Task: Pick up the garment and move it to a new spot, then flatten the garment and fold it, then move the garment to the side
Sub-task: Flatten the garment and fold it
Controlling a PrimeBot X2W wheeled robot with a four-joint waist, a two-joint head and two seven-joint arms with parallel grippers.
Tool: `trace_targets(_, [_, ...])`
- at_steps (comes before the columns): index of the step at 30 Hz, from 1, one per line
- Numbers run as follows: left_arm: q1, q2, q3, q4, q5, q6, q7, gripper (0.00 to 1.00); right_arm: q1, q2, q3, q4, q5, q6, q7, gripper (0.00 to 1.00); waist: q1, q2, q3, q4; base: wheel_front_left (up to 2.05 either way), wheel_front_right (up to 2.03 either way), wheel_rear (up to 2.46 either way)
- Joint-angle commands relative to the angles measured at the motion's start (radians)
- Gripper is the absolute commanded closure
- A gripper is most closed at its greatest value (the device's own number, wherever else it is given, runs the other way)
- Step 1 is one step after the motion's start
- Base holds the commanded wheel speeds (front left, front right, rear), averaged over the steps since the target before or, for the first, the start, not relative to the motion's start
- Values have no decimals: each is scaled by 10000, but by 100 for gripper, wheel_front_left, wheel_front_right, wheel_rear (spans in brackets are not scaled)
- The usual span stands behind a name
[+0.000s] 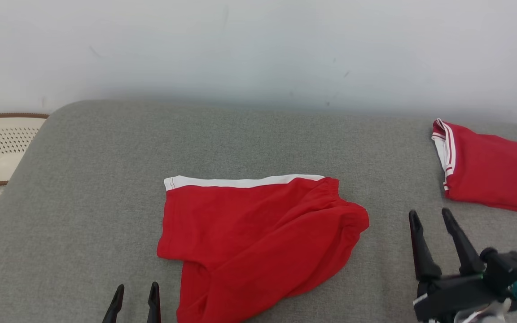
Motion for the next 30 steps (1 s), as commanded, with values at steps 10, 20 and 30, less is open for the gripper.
trace_targets(10, [255,2,10,-119,46,78,-56,0,1118,483,-139,-157,-782,4,-10,0,0,0,-79,-121,0,0,0])
trace_targets(20, [269,-1,-367,560,20,-233,-55,0,1011,594,-97,-192,-820,4,-10,0,0,0,-49,-145,0,0,0])
trace_targets(30, [-77,3,-995,2264,-483,-476,-55,0,657,619,229,-71,-713,4,-10,0,0,0,168,-428,0,0,0])
